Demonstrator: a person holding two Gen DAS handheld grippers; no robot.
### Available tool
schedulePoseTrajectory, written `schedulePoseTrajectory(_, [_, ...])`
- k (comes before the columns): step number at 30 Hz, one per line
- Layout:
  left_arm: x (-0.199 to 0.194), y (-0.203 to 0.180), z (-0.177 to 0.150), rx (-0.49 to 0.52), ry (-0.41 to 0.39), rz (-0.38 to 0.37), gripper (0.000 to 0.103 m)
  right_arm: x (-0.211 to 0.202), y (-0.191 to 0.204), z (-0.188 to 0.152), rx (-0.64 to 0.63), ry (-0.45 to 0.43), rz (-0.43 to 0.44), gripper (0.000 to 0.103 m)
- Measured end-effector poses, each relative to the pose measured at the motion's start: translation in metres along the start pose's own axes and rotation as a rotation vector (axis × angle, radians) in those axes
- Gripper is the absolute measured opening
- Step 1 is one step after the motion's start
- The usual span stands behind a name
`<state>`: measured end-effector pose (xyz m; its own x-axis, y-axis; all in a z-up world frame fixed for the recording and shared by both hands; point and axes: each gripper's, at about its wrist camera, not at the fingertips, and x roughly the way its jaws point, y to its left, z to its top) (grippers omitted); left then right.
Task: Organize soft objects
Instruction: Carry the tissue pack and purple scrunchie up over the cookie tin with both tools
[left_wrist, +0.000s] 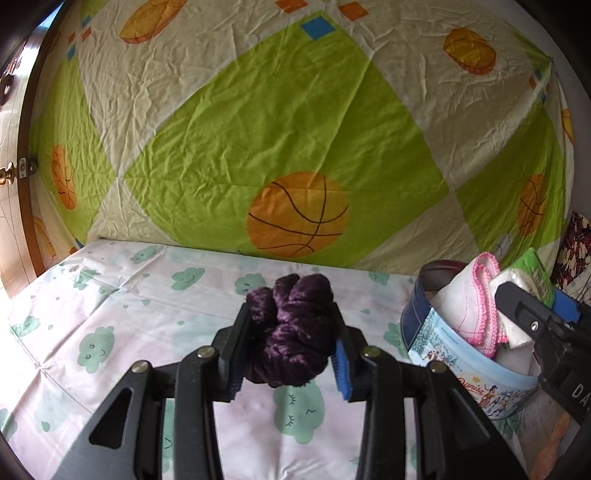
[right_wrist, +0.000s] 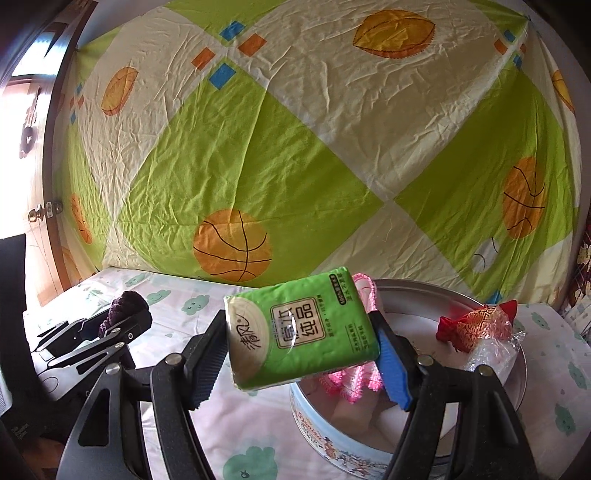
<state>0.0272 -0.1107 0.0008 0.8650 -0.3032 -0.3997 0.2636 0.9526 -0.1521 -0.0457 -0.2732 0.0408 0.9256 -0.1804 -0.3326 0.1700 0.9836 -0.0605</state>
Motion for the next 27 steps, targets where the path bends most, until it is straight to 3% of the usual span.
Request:
schedulePoseTrajectory(15, [-0.005,-0.032,-0.006,0.009,0.011,-0.049,0.037,-0.004,-0.025,0.001,-0.006,-0.001,-0.022,0.075])
schedulePoseTrajectory(27, [-0.011,-0.071,-0.003,0.078,-0.014,-0.085,0.037,-0.011,-0.050,0.005,0.025,-0.018,-0.044,0.075])
